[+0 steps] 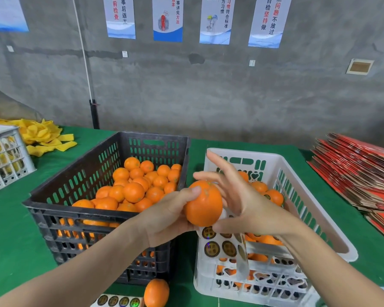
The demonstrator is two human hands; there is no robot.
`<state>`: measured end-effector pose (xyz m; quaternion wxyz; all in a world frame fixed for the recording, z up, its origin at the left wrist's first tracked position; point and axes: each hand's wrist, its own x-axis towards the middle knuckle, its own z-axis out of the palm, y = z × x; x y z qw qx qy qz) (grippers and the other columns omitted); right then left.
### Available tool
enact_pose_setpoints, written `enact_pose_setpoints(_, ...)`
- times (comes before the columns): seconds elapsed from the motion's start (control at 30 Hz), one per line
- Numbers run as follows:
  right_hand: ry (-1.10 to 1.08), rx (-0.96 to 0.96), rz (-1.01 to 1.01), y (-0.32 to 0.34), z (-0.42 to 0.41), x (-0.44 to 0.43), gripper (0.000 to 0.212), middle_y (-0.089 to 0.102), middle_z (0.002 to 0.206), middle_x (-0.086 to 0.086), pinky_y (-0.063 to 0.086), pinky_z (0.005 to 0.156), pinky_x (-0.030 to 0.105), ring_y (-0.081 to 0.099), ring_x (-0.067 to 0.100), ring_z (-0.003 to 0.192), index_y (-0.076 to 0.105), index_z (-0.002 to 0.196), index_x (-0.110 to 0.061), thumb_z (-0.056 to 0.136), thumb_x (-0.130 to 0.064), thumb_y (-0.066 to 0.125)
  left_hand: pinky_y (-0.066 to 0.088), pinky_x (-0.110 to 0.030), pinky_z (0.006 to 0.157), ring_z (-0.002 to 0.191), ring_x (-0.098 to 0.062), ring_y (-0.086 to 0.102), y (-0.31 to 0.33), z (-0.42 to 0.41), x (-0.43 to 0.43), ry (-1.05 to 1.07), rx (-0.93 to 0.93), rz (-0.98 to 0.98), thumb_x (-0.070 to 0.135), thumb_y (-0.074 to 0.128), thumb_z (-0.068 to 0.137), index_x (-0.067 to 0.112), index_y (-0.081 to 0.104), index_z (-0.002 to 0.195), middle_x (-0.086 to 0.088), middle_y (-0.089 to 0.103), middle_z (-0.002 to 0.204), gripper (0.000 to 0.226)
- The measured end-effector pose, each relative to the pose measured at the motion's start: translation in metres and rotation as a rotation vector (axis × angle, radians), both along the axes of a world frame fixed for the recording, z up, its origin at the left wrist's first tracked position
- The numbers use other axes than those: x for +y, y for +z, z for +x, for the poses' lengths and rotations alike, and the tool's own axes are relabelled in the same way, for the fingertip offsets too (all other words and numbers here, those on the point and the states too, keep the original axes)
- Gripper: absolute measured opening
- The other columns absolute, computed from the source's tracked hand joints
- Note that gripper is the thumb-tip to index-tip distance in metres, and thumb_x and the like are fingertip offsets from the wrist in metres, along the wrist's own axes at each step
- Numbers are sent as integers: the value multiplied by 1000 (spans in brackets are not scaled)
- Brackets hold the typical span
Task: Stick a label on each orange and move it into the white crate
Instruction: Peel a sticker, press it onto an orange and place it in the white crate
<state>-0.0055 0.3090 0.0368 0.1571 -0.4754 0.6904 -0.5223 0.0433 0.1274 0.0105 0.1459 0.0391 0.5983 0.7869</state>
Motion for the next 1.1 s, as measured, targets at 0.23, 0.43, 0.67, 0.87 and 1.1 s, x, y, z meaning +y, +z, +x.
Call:
enact_pose_setpoints(0.23,-349,-265,-242,2,15,-11,4,66,114,-6,50,91,28,61,9,108,72,73,-19,72,-19,69,56,-39,89,113,-30,63,-5,-6,-1,103,-25,173,42,68,71,18,52,129,-14,66,123,65)
enact_pose_setpoints(0.43,-452,-8,-80,2,19,-17,16,58,116,-10,45,89,18,54,3,109,65,75,-22,88,-13,63,55,-39,91,112,-30,64,-6,-8,-1,112,-27,159,48,67,67,16,52,128,-15,66,121,70)
enact_pose_setpoints(0.67,-533,169,-37,-1,20,-22,17,55,108,-15,43,79,8,51,-5,102,59,75,-27,88,-16,62,52,-41,96,115,-31,62,-6,-7,-1,96,-13,130,46,68,68,14,49,132,-16,64,125,74)
enact_pose_setpoints(0.87,-516,232,-70,-6,26,-21,27,53,104,-13,52,74,24,53,1,96,53,91,-34,77,-21,73,57,-31,85,105,-19,67,-8,-3,-6,20,70,33,43,68,71,27,72,107,-5,70,116,40)
enact_pose_setpoints(1.1,-316,375,166,-21,39,-19,80,41,139,-14,38,100,23,39,-2,123,28,143,-36,78,-42,74,41,-52,106,123,-36,54,-17,-1,-23,-137,162,-130,58,77,67,16,67,120,-18,60,130,68)
